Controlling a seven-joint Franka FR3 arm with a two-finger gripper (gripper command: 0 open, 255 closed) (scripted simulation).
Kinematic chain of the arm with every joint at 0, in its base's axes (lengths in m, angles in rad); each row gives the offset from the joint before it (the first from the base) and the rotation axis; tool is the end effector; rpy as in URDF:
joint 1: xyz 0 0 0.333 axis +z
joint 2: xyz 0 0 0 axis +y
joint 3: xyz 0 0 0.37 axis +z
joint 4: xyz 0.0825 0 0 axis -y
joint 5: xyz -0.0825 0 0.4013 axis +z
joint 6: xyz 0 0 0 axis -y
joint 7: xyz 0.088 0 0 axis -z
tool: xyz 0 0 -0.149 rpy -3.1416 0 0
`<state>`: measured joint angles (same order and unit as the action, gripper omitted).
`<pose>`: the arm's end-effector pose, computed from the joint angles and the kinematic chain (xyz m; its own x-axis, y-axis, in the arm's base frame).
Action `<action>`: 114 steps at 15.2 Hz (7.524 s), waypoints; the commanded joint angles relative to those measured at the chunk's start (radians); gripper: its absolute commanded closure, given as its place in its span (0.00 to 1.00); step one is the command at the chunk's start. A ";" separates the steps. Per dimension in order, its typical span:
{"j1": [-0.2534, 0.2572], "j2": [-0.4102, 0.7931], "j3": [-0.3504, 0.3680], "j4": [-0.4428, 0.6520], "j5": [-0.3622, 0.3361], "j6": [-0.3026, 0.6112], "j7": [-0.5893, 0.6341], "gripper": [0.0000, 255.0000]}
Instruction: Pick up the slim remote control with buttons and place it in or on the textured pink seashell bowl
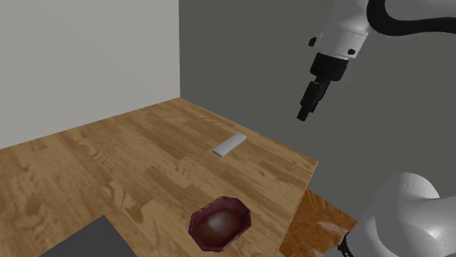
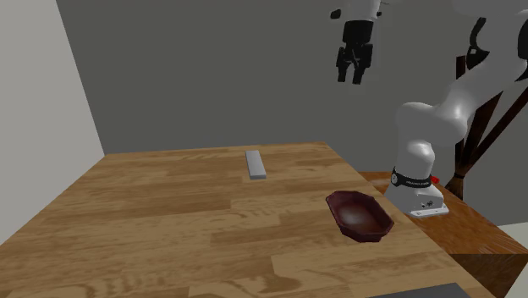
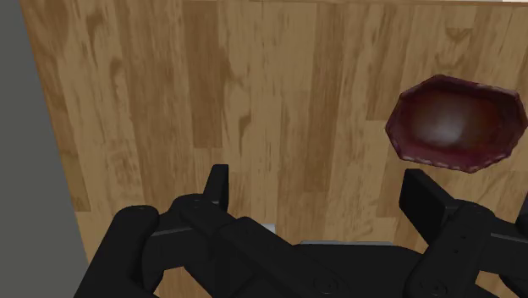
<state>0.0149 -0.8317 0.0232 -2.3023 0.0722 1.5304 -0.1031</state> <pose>0.2693 0.0242 0.6221 0.9884 0.1369 0.0650 0.1402 -0.9890 -0.0482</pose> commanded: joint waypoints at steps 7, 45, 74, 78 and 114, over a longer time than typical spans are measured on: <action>-0.072 0.152 0.109 -0.027 0.054 0.180 0.264 0.00; -0.287 1.071 0.237 0.260 -0.133 0.756 1.355 0.00; -0.295 0.968 0.245 0.356 -0.097 0.562 1.333 1.00; -0.296 0.950 0.246 0.389 -0.091 0.512 1.329 1.00; 0.032 0.406 0.610 -0.084 0.209 0.509 1.847 1.00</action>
<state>0.0430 -0.4249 0.6264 -2.3784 0.2767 2.0316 1.7358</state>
